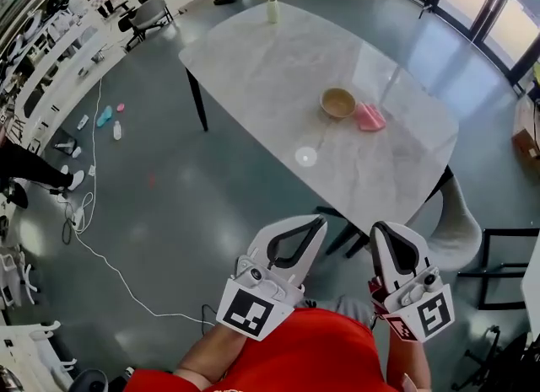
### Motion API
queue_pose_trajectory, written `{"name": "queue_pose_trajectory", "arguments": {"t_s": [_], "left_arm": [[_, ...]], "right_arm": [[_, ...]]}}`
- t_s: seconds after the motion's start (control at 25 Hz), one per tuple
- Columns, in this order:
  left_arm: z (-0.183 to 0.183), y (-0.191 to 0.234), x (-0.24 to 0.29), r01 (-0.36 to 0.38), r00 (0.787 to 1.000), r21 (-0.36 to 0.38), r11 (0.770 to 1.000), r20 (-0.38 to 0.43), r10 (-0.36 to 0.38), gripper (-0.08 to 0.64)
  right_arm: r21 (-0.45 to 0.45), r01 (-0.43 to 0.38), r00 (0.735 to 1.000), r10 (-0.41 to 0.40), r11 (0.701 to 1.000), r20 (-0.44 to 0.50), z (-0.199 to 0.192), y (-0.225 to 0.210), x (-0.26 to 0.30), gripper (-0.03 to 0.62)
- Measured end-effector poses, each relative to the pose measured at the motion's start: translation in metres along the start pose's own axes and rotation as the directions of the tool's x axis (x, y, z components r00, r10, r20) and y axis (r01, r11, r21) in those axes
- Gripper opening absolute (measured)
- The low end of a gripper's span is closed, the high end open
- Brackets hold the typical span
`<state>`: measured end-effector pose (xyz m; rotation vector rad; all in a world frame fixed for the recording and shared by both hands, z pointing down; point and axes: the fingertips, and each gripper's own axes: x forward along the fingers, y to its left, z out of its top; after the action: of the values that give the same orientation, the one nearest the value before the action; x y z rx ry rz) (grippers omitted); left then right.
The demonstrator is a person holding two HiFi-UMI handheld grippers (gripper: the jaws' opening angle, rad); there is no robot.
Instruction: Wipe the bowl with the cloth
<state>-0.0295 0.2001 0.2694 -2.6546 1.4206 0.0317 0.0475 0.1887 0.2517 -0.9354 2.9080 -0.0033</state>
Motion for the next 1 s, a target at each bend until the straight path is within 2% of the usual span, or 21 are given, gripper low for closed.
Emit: {"name": "queue_pose_trajectory", "arguments": {"t_s": [0.2, 0.48, 0.72, 1.0], "left_arm": [[-0.010, 0.028, 0.013, 0.027, 1.000, 0.001, 1.000, -0.002, -0.027, 0.005], [-0.017, 0.055, 0.023, 0.024, 1.000, -0.014, 1.000, -0.008, -0.024, 0.005], [-0.025, 0.068, 0.036, 0.000, 1.000, -0.024, 1.000, -0.024, 0.000, 0.005], [-0.030, 0.081, 0.063, -0.009, 0.999, 0.020, 1.000, -0.045, 0.010, 0.005]], "right_arm": [[-0.005, 0.033, 0.999, -0.033, 0.999, -0.013, -0.005, -0.012, 0.030, 0.002], [-0.018, 0.058, 0.997, -0.058, 0.998, -0.045, -0.010, -0.027, 0.051, 0.002], [-0.008, 0.043, 0.998, -0.043, 0.999, -0.046, -0.017, -0.044, 0.065, 0.002], [0.000, 0.017, 0.999, -0.017, 1.000, -0.037, -0.020, -0.071, 0.084, 0.002]]}}
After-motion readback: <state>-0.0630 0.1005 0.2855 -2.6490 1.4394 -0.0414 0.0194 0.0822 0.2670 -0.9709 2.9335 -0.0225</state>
